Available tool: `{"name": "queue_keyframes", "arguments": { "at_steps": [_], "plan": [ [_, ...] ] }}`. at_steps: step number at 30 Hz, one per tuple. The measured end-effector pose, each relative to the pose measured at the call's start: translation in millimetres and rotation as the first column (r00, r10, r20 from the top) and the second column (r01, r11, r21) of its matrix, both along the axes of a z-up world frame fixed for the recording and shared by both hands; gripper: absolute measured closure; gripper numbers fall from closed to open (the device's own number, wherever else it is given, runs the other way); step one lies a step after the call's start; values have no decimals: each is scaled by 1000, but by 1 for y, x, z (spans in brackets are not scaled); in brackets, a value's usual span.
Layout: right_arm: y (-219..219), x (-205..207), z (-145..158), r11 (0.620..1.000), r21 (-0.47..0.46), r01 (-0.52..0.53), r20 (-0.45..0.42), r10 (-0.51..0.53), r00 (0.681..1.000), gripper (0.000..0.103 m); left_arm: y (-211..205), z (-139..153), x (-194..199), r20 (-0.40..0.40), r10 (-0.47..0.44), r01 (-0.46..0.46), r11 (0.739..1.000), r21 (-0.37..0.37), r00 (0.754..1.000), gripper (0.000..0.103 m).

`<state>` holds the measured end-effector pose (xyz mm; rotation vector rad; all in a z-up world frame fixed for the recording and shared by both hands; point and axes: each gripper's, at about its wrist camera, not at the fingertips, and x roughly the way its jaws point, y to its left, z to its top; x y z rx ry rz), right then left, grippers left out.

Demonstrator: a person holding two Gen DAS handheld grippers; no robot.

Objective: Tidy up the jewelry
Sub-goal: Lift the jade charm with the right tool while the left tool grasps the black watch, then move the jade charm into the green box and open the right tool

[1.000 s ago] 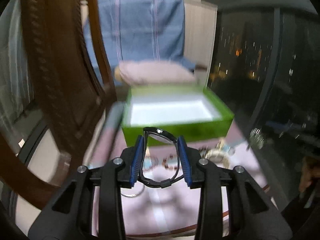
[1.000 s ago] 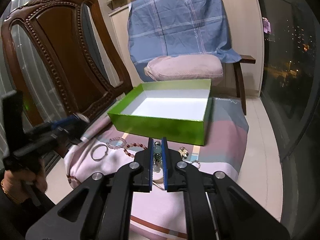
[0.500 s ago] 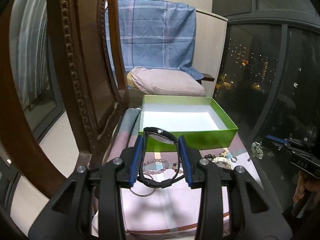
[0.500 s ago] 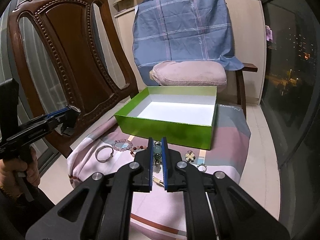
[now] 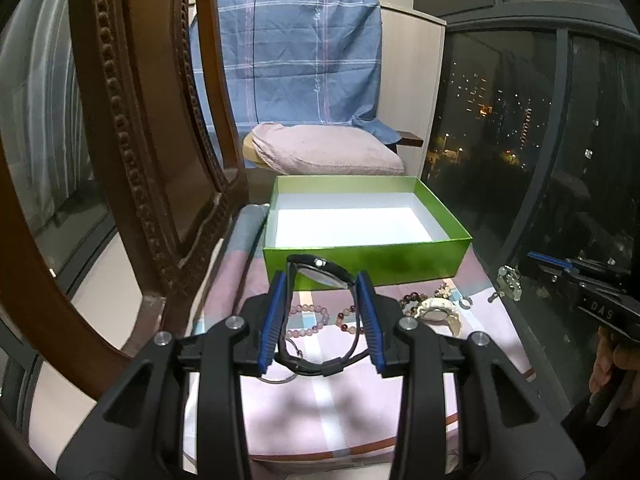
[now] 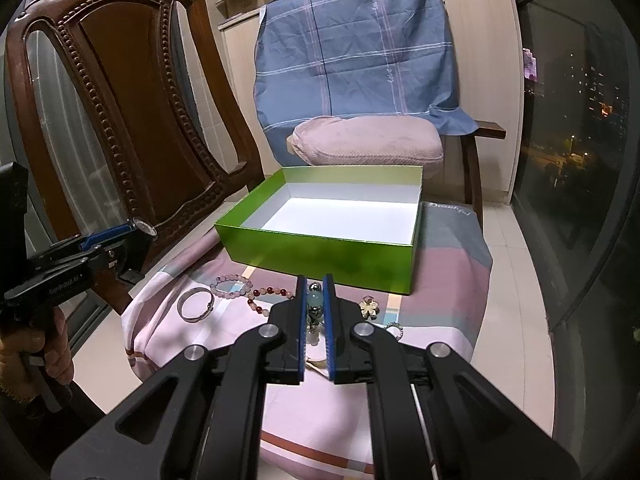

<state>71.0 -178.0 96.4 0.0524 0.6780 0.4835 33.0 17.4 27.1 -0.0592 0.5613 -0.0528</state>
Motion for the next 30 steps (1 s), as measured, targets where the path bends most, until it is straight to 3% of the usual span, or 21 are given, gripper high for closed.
{"name": "queue_keyframes", "arguments": {
  "at_steps": [9,20,27,30],
  "plan": [
    [6,1,-7,1000,-18,6,-20,-6,1000,95,4,-5,7,-43,-24,22,998,-51,999,67],
    [23,11,-4,999,-43,-7,-31,6,999,95,2,-8,14,-55,-41,37,997,-61,998,67],
    [33,93,39,994,-55,89,76,-85,994,95,0,-10,23,-65,-49,46,998,-53,997,67],
    [37,134,47,987,-88,137,72,-131,989,90,3,-12,25,-77,-46,41,997,-59,996,67]
  ]
}}
